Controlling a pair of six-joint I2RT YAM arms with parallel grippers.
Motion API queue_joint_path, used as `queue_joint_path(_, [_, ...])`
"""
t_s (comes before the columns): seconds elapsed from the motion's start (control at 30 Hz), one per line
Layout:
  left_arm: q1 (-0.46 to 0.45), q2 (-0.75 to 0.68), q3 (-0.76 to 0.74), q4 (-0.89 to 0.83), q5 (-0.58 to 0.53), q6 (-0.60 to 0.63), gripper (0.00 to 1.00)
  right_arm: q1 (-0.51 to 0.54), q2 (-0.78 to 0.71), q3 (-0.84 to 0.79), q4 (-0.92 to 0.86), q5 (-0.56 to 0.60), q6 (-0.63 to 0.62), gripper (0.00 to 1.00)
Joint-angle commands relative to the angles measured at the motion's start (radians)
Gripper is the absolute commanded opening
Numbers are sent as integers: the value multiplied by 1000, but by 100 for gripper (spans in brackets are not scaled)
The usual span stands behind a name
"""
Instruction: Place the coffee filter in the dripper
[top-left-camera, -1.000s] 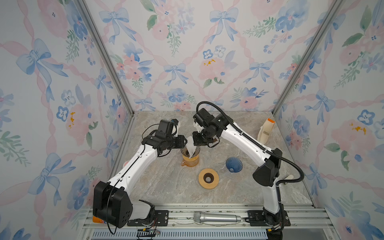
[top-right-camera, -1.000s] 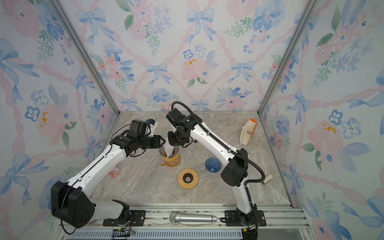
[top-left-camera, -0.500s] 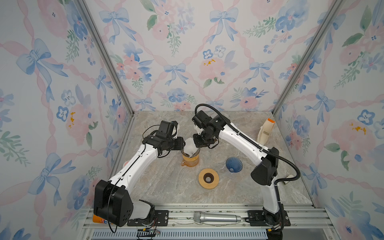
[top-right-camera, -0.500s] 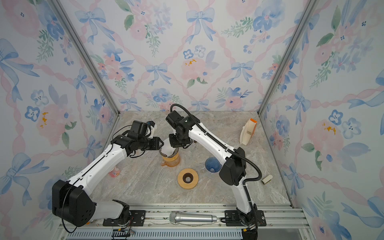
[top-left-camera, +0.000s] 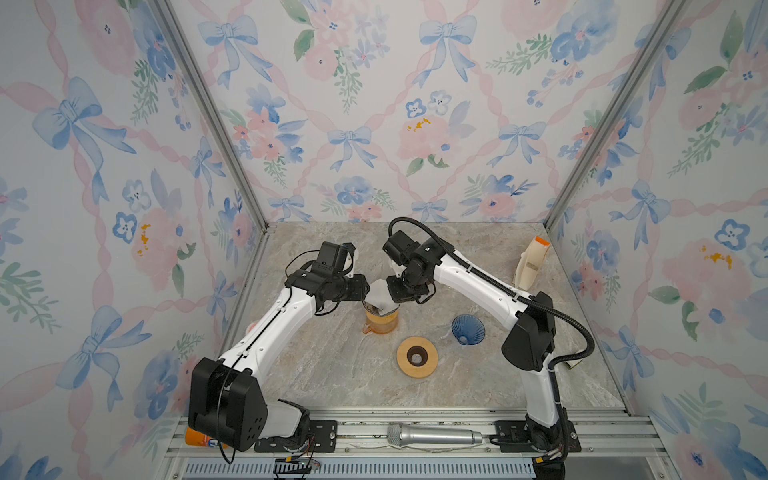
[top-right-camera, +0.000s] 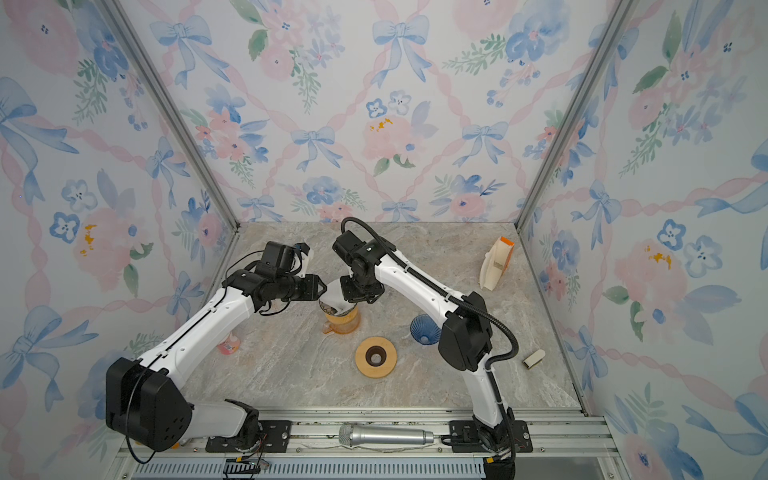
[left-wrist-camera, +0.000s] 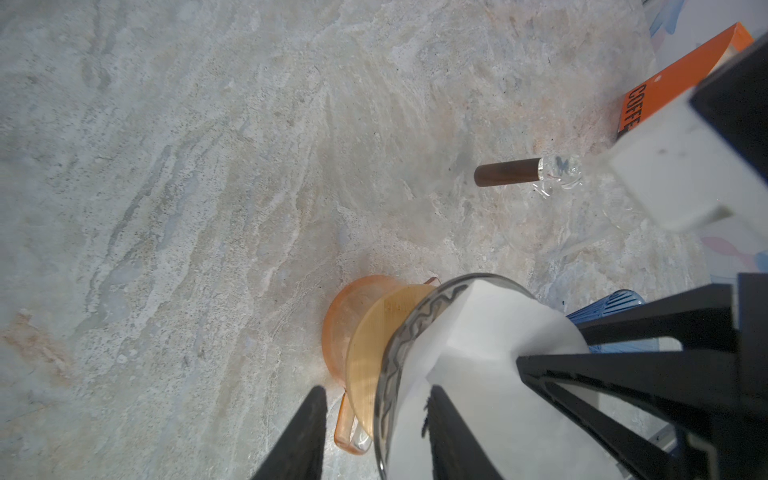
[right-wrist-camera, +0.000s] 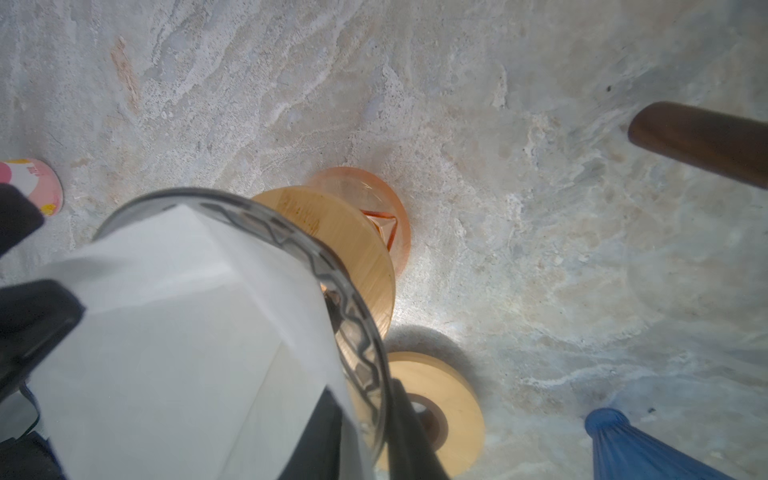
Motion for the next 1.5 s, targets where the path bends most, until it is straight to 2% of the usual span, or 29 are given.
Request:
queue_joint_path(0.0, [5,6,-9,-18,-7,16,42,-6,-21,1,15,-14,-13,25])
queue_joint_path(0.67, [8,-1,-25,-18,-5,16,40,-20,-97,-56,51,33,-18,37])
queue_joint_path(1.47, [22,26,-51,-16,0,24,39,-30,-22,-62,52,-16,-21,37])
